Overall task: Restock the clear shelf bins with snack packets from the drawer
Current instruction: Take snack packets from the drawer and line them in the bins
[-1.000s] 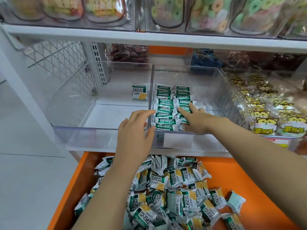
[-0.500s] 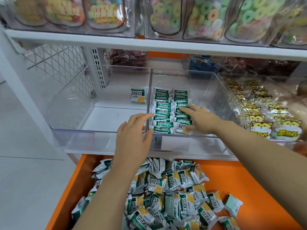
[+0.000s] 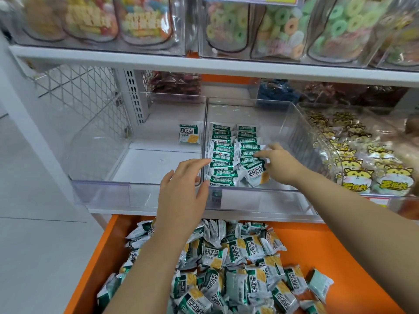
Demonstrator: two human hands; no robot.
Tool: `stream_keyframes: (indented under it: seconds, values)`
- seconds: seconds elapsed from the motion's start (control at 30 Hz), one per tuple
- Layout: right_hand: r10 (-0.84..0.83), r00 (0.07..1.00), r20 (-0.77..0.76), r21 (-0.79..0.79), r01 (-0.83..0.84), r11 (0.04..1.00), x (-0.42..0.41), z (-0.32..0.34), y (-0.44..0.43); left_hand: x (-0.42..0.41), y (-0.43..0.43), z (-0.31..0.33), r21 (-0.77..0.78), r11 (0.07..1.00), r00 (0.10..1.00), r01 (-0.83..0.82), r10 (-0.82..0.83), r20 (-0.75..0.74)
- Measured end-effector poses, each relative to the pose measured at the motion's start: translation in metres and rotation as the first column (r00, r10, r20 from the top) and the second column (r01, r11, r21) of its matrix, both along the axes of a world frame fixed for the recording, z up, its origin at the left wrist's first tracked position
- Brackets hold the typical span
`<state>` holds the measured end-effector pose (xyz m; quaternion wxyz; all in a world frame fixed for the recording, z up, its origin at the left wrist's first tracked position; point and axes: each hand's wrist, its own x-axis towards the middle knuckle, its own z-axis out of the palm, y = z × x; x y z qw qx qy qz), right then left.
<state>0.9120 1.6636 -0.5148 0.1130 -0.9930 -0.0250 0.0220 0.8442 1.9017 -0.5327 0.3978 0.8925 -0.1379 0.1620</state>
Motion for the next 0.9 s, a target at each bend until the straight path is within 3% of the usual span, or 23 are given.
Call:
stream_keyframes:
  seconds: [0.17,0.7,0.77,0.83,0.9]
  values:
    - [0.022,0.995,-0.094,0.027,-0.019,0.999,-0.006,-0.002,0.007,0.0,0.0,-0.001,-0.003,1.0,1.0,-0.002,0.002,0.002]
    - [-0.007,0.998,-0.065,-0.007,0.007,1.0,0.0,-0.001,0.005,0.001,-0.002,-0.001,0.009,1.0,0.999,-0.013,0.013,0.035]
    - [-0.031,0.999,0.016,0.017,0.031,0.999,-0.01,0.004,0.005,-0.003,-0.003,-0.002,0.0,0.999,0.997,-0.036,0.035,0.069]
    - [-0.03,0.967,0.252,0.086,0.009,0.996,-0.029,0.008,0.006,-0.01,-0.007,-0.002,-0.059,0.996,0.989,-0.07,0.077,0.122]
    - [-0.005,0.868,0.496,0.15,-0.08,0.985,-0.054,0.008,0.01,-0.021,-0.012,-0.002,-0.113,0.99,0.979,-0.082,0.101,0.177]
